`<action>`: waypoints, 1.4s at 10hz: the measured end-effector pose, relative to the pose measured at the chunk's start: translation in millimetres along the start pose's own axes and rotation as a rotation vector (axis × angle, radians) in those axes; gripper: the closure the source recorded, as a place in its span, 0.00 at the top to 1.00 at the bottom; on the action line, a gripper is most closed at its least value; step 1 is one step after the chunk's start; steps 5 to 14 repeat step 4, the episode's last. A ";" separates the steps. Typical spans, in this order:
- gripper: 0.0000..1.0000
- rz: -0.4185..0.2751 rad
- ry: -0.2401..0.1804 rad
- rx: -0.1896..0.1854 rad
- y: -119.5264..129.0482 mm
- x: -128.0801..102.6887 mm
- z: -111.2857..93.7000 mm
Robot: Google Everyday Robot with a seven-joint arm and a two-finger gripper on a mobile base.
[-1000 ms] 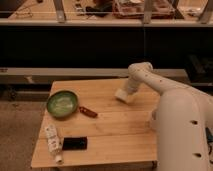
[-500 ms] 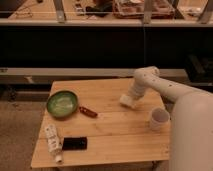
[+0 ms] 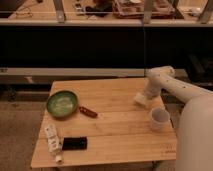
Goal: Wipe the white sponge on the table
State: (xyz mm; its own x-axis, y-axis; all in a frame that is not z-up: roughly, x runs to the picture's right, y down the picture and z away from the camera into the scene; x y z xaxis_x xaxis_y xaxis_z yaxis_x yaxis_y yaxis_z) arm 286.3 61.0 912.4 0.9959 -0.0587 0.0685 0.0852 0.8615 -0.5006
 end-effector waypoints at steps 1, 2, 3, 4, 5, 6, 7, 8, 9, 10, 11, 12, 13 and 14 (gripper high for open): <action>0.50 0.030 0.023 0.006 -4.1 15.6 -1.5; 0.50 0.054 0.039 0.009 -8.1 25.7 -0.9; 0.50 0.083 0.053 0.017 -15.6 35.0 -0.5; 0.50 0.104 0.059 0.024 -23.4 38.6 0.6; 0.50 0.104 0.059 0.024 -23.4 38.6 0.6; 0.50 0.104 0.059 0.024 -23.4 38.6 0.6; 0.50 0.104 0.059 0.024 -23.4 38.6 0.6; 0.50 0.104 0.059 0.024 -23.4 38.6 0.6; 0.50 0.104 0.059 0.024 -23.4 38.6 0.6; 0.50 0.104 0.059 0.024 -23.4 38.6 0.6; 0.50 0.104 0.059 0.024 -23.4 38.6 0.6; 0.50 0.104 0.059 0.024 -23.4 38.6 0.6; 0.50 0.104 0.059 0.024 -23.4 38.6 0.6; 0.50 0.104 0.059 0.024 -23.4 38.6 0.6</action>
